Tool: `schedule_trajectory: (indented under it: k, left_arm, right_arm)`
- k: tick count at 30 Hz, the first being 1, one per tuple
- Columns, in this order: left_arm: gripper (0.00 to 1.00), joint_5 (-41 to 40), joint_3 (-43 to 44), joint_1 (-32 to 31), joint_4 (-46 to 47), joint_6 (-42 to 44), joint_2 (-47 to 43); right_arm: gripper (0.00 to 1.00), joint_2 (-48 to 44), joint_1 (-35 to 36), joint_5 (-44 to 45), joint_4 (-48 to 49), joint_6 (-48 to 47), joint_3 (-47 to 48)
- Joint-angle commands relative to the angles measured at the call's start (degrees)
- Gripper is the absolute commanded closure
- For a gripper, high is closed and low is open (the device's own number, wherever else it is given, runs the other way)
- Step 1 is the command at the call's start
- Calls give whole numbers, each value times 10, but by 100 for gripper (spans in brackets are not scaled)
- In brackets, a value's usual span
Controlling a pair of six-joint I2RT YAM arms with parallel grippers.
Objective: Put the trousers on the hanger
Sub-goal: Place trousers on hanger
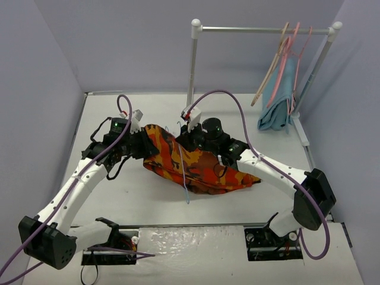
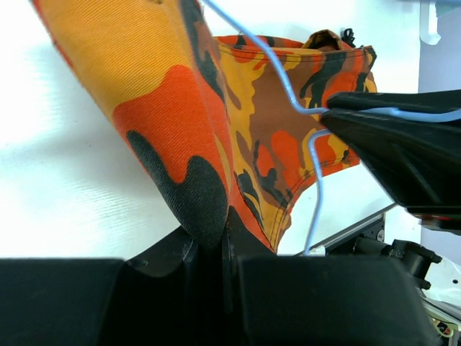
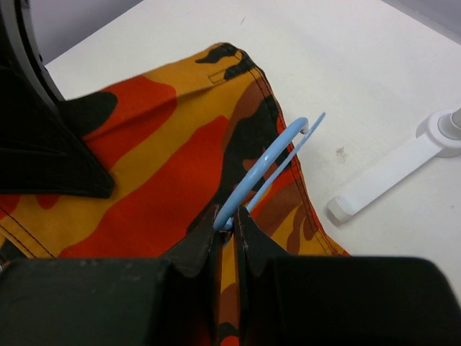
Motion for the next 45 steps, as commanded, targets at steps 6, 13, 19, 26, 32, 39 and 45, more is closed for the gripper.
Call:
schedule_trajectory:
  k: [6, 13, 19, 26, 32, 39, 45]
  left_arm:
    - [100, -47, 41, 6, 41, -37, -94]
    - [100, -33, -12, -4, 102, -71, -121]
    - [100, -58, -20, -44, 143, -61, -122]
    - [100, -98, -11, -52, 138, -35, -149]
    - [100, -103, -9, -52, 150, -17, -163]
    - [100, -65, 6, -52, 178, 5, -158]
    - [100, -33, -7, -59, 222, 1, -149]
  right_arm:
    - [100, -53, -7, 72, 84, 22, -39]
    - [100, -48, -3, 154, 92, 57, -38]
    - [100, -15, 18, 212, 89, 79, -24]
    - [100, 11, 18, 238, 76, 89, -21]
    - [100, 4, 17, 262, 62, 106, -42]
    - [100, 4, 20, 278, 11, 126, -23]
    - [100, 41, 32, 287, 5, 142, 11]
